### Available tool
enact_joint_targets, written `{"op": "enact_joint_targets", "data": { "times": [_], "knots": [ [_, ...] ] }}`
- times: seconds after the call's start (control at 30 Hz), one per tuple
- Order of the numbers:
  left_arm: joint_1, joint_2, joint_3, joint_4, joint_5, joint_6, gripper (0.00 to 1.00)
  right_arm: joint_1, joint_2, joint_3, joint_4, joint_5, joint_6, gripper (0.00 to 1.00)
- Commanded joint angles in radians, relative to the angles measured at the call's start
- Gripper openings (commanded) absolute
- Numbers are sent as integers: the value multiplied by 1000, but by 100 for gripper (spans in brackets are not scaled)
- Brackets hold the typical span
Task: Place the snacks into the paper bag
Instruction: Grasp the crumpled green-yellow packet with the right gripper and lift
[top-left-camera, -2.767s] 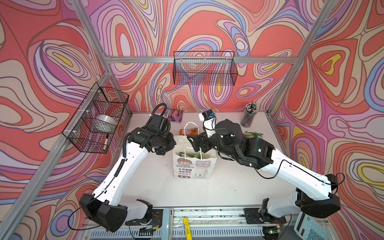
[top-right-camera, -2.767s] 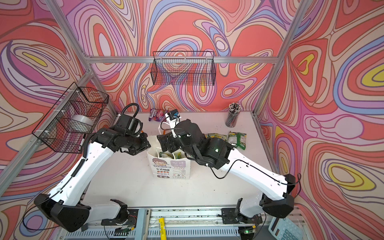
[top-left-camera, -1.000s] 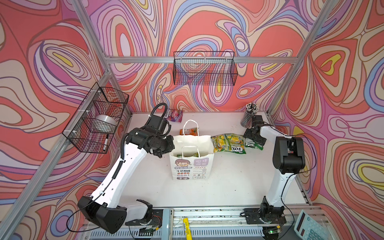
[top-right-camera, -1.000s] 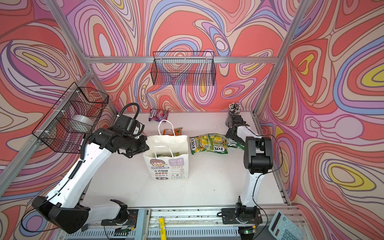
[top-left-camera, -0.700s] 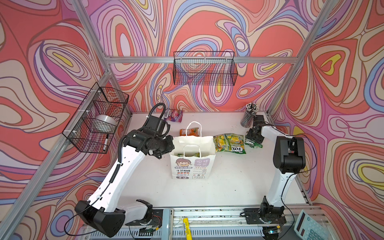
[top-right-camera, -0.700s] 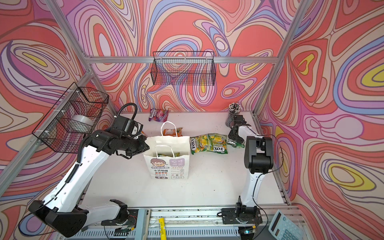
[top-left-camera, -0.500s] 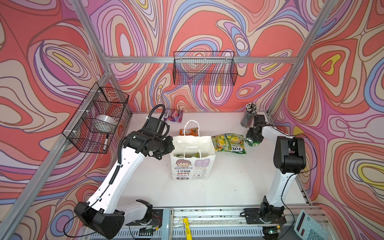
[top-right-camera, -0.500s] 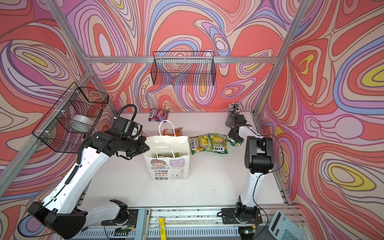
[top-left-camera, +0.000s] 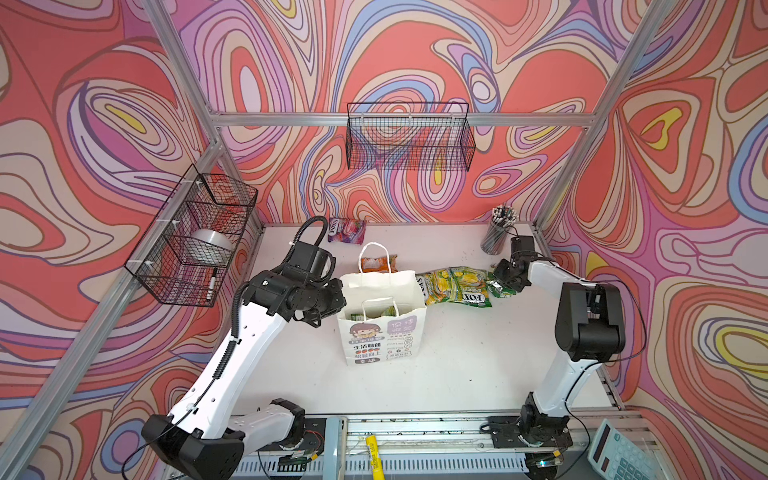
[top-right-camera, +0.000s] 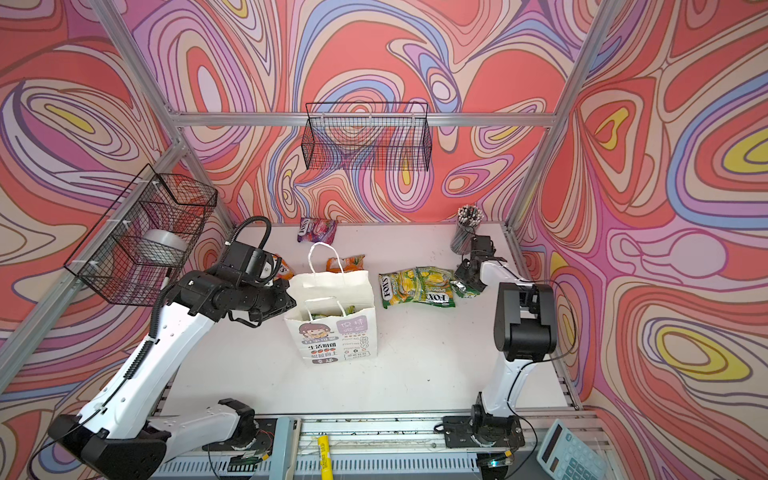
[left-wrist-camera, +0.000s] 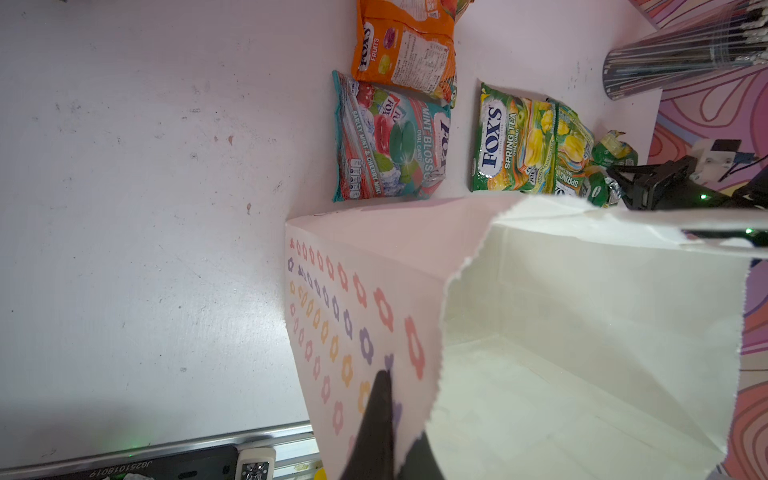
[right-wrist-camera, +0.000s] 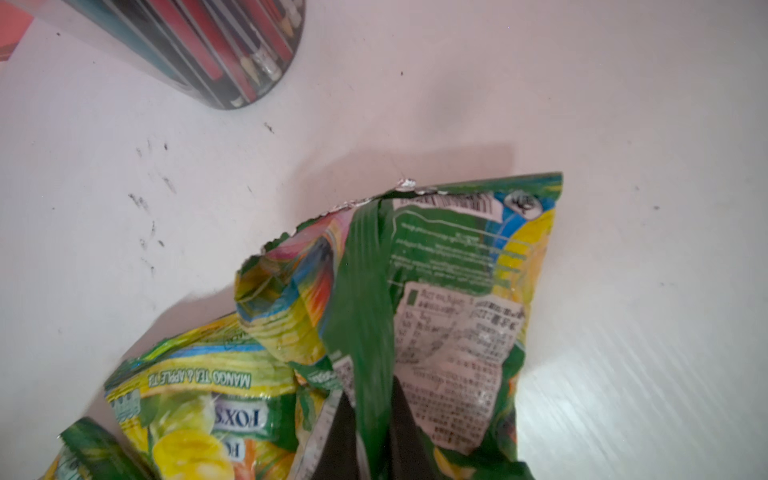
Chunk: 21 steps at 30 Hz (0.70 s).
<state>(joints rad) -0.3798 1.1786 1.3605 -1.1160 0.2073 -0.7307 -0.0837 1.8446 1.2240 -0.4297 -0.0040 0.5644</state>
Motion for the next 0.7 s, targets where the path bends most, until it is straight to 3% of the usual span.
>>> {"op": "enact_joint_targets", "data": {
  "times": [0.0,0.3,0.43,0.67],
  "knots": [
    [1,-35,-16,41,-20,-16,0,2,-105,-44,43,-25,22,0],
    [2,-17,-71,159,9,-28,0,2,-218,1,-35,-93,-13,0],
    [-9,-11,-76,181,9,-64,0,6,-295,-1,7,-196,31,0],
    [-54,-23,-81,182,-20,-95,0,118,-345,67,-57,-130,21,0]
  ]
}}
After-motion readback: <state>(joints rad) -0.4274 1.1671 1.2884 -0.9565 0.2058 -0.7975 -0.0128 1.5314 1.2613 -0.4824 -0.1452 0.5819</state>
